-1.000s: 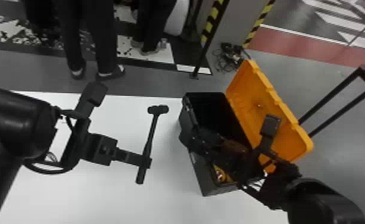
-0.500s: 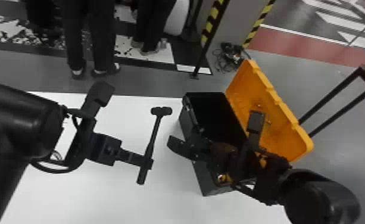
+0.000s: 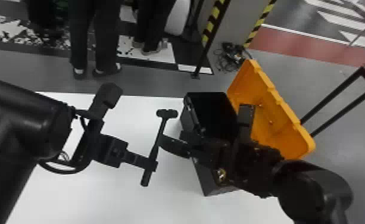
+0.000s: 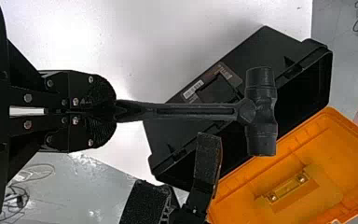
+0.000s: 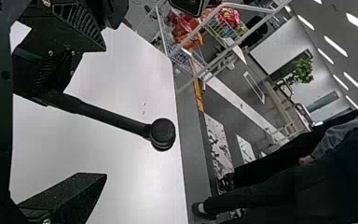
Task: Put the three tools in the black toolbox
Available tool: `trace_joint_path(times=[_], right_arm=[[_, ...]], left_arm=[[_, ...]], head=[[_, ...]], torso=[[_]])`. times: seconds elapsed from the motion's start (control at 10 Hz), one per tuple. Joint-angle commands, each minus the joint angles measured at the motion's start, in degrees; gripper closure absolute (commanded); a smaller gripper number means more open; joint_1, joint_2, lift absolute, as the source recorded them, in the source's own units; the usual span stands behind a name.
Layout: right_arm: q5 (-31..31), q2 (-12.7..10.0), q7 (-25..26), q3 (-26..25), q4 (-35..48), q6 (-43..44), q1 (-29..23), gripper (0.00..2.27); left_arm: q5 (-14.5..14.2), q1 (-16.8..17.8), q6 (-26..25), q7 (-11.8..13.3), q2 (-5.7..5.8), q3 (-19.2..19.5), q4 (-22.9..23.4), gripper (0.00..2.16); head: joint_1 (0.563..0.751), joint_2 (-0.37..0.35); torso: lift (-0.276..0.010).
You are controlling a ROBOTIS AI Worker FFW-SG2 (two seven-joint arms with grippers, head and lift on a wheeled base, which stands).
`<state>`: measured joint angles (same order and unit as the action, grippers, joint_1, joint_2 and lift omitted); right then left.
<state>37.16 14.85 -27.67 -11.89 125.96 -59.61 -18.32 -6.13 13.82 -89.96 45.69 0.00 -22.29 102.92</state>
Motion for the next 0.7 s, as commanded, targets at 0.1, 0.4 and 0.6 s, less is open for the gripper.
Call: trace_joint_path(times=[0.1, 0.4, 0.6], right_arm=[[-1.47, -0.09, 0.25, 2.4, -0.28, -0.29, 0.92, 0.04], [-1.47, -0.35, 0.25, 3.45, -0.89, -0.29, 1.44, 0.05], [-1.74, -0.35, 0.34, 3.63, -1.16, 0.06, 1.62, 0.05]], left_arm=[[-1.6, -0.37, -0.07, -1.48, -0.15, -0.92, 0.0, 1.72], [-1.69, -0.19, -0.07, -1.92, -0.15, -2.06, 0.0, 1.72], [-2.13, -0.37, -0.07, -1.92, -0.15, -2.15, 0.18, 1.72]], head=[[0.695, -0.33], [0.695, -0.323], [0.695, -0.321]], torso=[[-0.055], [-0.055], [-0.055]])
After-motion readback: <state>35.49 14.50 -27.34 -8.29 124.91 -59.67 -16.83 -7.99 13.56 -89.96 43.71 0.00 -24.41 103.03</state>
